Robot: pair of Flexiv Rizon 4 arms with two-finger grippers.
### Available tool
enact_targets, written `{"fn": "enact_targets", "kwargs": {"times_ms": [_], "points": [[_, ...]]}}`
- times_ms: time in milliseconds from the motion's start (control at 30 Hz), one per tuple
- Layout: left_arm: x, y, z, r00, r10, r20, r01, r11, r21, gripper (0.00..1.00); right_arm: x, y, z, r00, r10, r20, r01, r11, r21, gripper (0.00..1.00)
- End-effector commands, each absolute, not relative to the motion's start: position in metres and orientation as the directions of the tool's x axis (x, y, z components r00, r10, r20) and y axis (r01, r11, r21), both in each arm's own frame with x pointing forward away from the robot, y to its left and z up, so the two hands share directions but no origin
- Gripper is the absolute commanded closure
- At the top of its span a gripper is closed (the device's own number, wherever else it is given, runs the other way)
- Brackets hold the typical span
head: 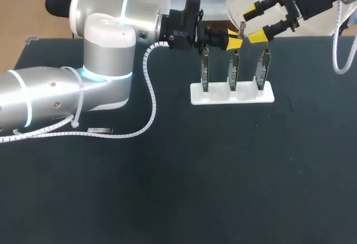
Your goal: Pick up the optical module with the left hand, and insert it into the network port with the right hand.
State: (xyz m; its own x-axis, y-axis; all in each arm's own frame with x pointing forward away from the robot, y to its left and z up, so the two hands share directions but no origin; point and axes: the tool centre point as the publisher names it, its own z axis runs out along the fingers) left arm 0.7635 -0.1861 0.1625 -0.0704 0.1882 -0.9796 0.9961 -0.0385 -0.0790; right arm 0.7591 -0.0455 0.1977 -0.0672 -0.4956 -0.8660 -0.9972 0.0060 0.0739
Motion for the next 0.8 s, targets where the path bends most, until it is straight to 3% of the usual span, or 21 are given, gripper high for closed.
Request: {"fn": "enact_targets", "kwargs": {"times_ms": [33, 800], "points": [[0.765, -0.187, 0.162, -0.070, 0.189, -0.979, 0.996, -0.041, -0.079, 1.00, 0.757, -0.043, 0.198, -0.065, -0.496, -0.866, -0.997, 0.003, 0.073, 0.00], [0.765, -0.187, 0.162, -0.070, 0.189, -0.979, 0.996, -0.041, -0.079, 1.00, 0.767, -0.034, 0.196, -0.038, -0.491, -0.870, -0.997, -0.044, 0.069, 0.00]]}}
